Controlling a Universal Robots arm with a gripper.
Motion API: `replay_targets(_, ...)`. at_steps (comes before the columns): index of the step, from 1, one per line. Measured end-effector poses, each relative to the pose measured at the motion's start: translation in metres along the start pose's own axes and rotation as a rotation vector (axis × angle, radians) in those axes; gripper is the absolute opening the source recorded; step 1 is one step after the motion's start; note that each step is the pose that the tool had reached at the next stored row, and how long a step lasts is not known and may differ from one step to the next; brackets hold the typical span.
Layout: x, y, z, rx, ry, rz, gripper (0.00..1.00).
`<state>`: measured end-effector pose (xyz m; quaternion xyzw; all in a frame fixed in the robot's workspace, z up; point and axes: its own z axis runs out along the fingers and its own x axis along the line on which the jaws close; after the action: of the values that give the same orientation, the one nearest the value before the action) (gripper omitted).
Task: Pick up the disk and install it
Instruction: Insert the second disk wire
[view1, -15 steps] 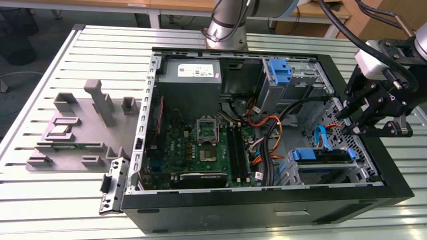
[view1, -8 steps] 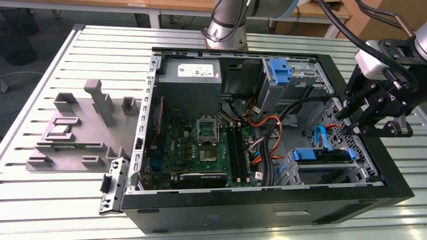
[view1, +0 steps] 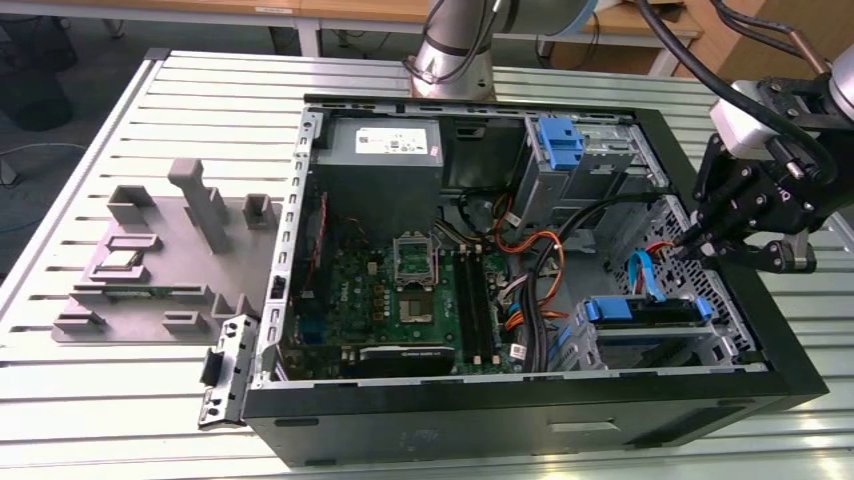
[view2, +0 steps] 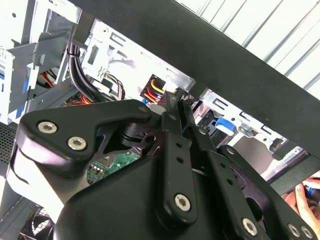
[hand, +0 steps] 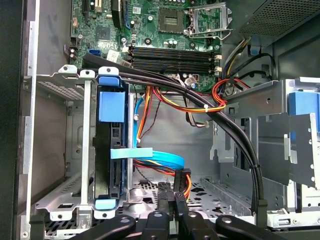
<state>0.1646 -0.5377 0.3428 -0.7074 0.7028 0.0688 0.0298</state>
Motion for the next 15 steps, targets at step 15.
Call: replay_targets(15,0.0034,0.0075,0.0,-0.0004,0.0457,0.0,0.17)
